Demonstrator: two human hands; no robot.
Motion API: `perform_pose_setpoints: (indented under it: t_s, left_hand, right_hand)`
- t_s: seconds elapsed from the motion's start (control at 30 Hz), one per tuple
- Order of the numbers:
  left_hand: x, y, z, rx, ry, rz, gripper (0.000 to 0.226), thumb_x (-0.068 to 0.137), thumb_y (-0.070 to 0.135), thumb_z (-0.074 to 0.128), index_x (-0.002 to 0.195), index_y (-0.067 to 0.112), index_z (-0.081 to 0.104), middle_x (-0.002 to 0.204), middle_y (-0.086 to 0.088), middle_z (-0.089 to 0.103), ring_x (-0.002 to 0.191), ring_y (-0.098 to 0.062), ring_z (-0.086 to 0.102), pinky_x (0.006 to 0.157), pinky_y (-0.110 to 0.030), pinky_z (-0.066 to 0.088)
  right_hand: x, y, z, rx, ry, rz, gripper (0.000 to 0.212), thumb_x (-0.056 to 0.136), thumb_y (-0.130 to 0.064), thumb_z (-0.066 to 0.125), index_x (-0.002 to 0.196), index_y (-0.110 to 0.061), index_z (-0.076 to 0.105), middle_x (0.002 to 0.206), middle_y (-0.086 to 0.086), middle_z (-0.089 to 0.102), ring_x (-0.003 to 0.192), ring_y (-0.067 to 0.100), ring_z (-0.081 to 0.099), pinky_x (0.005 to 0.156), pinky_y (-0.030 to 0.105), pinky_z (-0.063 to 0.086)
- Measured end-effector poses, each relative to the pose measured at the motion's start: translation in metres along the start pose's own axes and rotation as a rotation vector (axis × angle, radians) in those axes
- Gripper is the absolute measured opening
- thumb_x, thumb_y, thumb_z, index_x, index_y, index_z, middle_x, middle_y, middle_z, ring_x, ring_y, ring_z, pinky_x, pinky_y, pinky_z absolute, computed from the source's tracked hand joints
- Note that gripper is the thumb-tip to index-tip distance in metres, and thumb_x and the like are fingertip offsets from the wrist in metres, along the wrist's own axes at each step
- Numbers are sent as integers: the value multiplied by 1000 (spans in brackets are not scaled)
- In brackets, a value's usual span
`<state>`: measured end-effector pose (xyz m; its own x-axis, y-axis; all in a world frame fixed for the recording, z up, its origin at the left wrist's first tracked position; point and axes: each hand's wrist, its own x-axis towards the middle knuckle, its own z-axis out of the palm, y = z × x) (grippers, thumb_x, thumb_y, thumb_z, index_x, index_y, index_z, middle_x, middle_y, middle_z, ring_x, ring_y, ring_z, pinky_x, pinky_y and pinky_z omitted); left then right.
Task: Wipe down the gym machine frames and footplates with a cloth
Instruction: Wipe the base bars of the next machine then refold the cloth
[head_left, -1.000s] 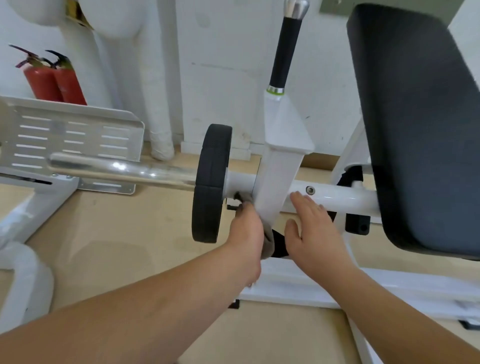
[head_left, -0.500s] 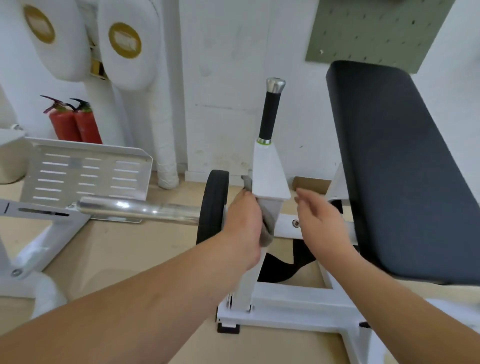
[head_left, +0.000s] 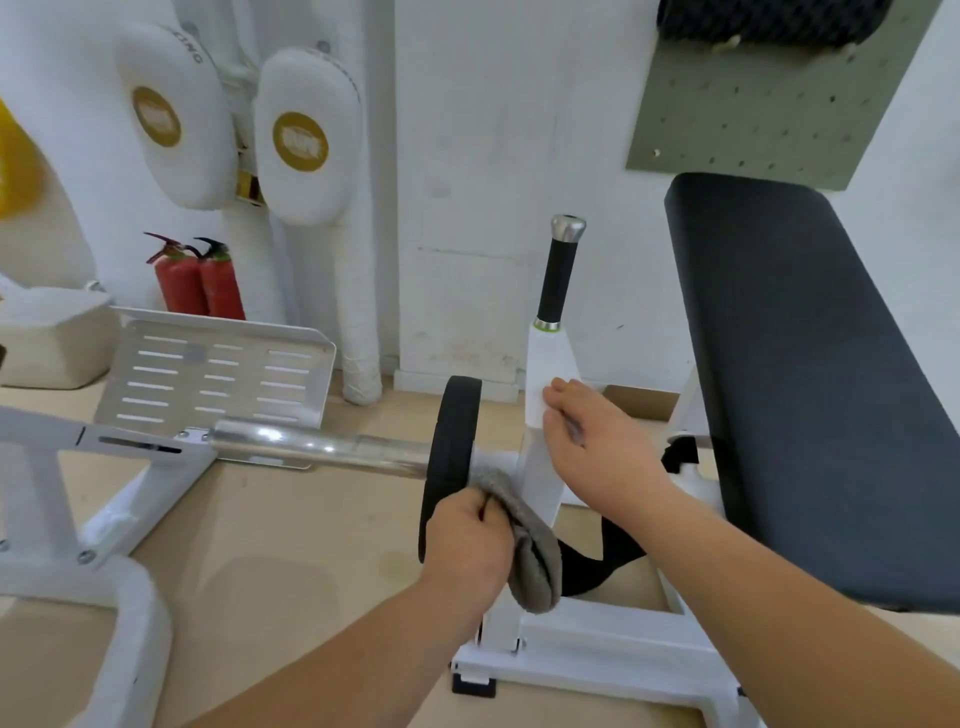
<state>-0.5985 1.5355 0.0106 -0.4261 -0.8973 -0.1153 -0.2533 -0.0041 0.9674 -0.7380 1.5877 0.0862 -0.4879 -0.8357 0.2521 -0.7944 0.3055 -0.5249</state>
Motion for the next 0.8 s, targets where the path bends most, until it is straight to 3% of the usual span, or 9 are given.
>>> perform_pose_setpoints:
  t_s: [0.1, 0.17, 0.23, 0.3, 0.43, 0.5, 0.57, 0.67, 0.8]
  left_hand:
    - [-5, 4, -11, 104, 76, 129, 27, 105, 20, 50, 90, 16, 72, 81, -1, 72, 76, -12, 68, 71, -25, 57]
    - [-9, 11, -20, 151, 102, 267, 26, 104, 18, 52, 90, 21, 73, 76, 7, 69, 71, -3, 65, 64, -15, 51]
    - [-9, 22, -35, 186, 151, 394, 25, 103, 17, 52, 88, 22, 71, 71, 9, 67, 70, -4, 63, 62, -20, 52]
    - [3, 30, -49, 251, 201, 532, 23, 103, 17, 53, 89, 25, 69, 72, 12, 66, 71, -5, 62, 64, -23, 51]
    - [51, 37, -61, 541, 153, 755, 18, 104, 19, 50, 95, 25, 64, 87, 10, 63, 82, -12, 61, 79, -32, 53]
    - [73, 33, -54, 762, 91, 819, 27, 105, 24, 46, 118, 17, 69, 119, 0, 67, 115, -22, 59, 103, -34, 44]
    - [84, 27, -45, 922, -2, 780, 57, 105, 47, 32, 151, 16, 47, 158, 2, 43, 151, -24, 30, 124, -33, 20]
    - [110, 33, -43, 1119, -124, 662, 92, 94, 73, 30, 164, 15, 12, 171, 3, 10, 158, -17, -5, 129, -39, -2]
    - [155, 62, -44, 1005, -264, 609, 66, 98, 60, 32, 146, 15, 41, 152, -1, 43, 148, -24, 27, 121, -39, 21]
  right_hand:
    - [-3, -6, 3, -37, 19, 9, 43, 108, -33, 41, 149, -24, 51, 158, -9, 44, 149, 10, 33, 121, 29, 25]
    - [-4, -10, 3, -83, 57, 6, 34, 106, -30, 39, 131, -26, 61, 137, -7, 59, 130, 18, 53, 108, 35, 44]
    - [-1, -14, 4, -103, 95, -1, 19, 101, -29, 38, 96, -26, 57, 99, -6, 59, 95, 20, 60, 78, 37, 50]
    - [1, -15, 3, -121, 100, -4, 22, 99, -32, 38, 80, -25, 45, 83, -4, 53, 78, 16, 55, 66, 33, 42]
    - [9, -20, 0, -240, 166, -10, 39, 101, -43, 38, 66, -26, 39, 71, -5, 50, 65, 14, 50, 57, 29, 34]
    - [29, -29, -3, -334, 217, 41, 48, 101, -43, 37, 59, -21, 42, 63, -2, 46, 56, 16, 46, 51, 27, 30]
    - [54, -36, -4, -446, 226, 76, 50, 102, -42, 33, 58, -20, 41, 63, 0, 46, 58, 19, 46, 51, 28, 28]
    - [76, -36, 6, -486, 218, 30, 39, 105, -39, 32, 74, -20, 47, 82, -1, 51, 84, 21, 48, 63, 35, 39]
    - [84, -17, 16, -273, 191, 0, 28, 105, -30, 39, 112, -14, 61, 112, 0, 58, 112, 21, 50, 92, 35, 45]
